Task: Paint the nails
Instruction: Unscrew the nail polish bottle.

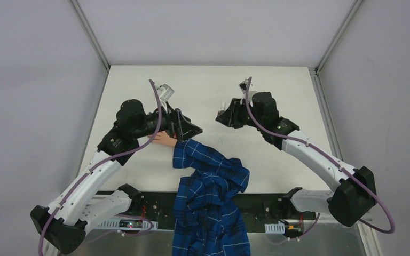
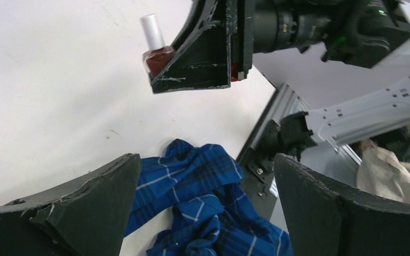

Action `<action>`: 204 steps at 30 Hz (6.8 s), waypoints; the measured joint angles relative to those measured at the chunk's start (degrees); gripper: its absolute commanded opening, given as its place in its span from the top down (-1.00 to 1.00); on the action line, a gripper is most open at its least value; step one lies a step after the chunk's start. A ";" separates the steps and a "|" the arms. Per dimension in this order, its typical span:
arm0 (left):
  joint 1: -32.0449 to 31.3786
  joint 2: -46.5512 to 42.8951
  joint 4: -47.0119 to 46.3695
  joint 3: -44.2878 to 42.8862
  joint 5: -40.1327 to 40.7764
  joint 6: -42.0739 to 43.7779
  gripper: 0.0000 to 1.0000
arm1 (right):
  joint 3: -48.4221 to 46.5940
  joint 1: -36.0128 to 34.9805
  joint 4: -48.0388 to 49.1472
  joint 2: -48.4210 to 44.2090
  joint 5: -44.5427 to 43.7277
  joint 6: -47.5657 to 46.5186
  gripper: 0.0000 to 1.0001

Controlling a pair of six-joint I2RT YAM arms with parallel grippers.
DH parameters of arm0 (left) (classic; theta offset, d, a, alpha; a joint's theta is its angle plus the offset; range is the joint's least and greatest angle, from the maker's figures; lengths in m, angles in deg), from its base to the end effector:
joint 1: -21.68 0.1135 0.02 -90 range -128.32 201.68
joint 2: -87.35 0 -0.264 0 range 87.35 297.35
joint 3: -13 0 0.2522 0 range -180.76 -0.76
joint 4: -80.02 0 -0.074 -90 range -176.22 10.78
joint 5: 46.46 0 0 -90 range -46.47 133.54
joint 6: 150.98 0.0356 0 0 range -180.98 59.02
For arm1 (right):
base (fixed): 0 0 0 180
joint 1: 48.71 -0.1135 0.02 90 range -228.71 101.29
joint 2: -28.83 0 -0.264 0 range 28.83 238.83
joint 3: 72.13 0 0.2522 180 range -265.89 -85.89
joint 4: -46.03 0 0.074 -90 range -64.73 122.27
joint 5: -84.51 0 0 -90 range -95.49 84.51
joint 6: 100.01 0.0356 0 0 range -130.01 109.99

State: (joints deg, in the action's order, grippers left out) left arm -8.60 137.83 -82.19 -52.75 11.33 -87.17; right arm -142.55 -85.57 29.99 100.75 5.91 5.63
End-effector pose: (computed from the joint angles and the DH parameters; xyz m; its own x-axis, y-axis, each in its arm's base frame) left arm 0.1626 -0.1169 0.3790 -0.4253 -0.1841 -0.8861 0.7787 0.4245 -0.4620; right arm 0.2310 0.1820 0.3250 -0.4314 0.0069 -0.9021 -0.6465 0.6951 0.3144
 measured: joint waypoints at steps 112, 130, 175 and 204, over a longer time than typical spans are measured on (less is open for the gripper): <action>2.86 10.23 -5.66 -0.85 1.68 -8.02 1.00 | -14.21 -21.07 -7.98 9.35 -19.89 -7.67 1.00; 4.33 4.79 1.44 -0.79 9.86 -5.25 -0.98 | -14.36 -19.50 -5.38 15.10 -36.48 -8.94 1.00; -4.33 12.15 -3.87 -5.29 -27.47 -4.61 0.46 | 3.04 -4.68 3.80 -4.66 50.60 -1.27 1.00; -4.57 5.05 -8.79 -0.76 -19.50 -6.69 1.00 | 27.52 -5.55 35.91 -19.52 29.33 11.34 -0.47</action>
State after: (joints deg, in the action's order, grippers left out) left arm -13.17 142.88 -90.98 -53.51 -8.17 -93.86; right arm -115.03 -91.12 65.90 81.23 35.24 16.97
